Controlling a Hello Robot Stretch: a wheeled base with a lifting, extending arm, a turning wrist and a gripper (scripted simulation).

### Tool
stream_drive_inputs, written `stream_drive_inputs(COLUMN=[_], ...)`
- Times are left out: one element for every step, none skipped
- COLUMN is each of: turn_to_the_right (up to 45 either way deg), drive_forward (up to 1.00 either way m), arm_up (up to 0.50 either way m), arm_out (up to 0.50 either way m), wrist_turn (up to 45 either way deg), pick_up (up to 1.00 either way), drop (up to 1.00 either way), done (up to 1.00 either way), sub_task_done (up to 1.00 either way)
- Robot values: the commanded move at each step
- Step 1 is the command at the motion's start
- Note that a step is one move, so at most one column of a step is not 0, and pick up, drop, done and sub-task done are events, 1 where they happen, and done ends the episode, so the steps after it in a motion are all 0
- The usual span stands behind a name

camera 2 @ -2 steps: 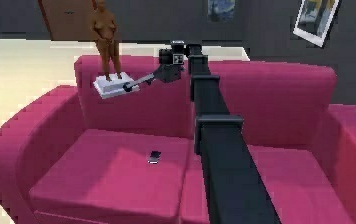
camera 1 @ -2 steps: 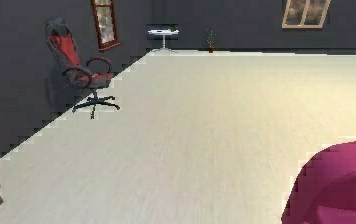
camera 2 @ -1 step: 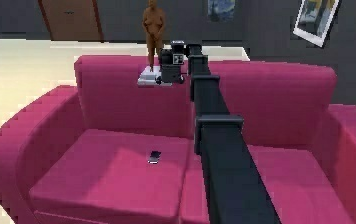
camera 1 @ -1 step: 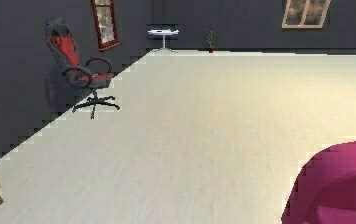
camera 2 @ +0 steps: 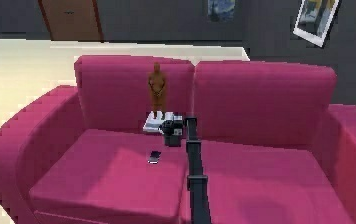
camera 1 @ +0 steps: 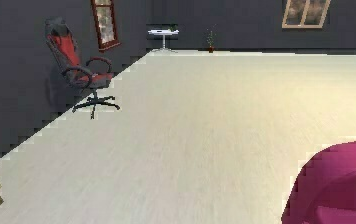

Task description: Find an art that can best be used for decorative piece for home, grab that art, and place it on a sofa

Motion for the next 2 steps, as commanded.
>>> stream_drive_inputs(turn_to_the_right=[0.0,0.0], drive_forward=[0.0,0.0], arm_up=[-0.32,0.0], arm_out=[0.0,0.0], wrist_turn=[0.0,0.0], pick_up=[0.0,0.0], drop=[0.0,1.0], done=[0.0,0.0], sub_task_done=[0.0,0.0])
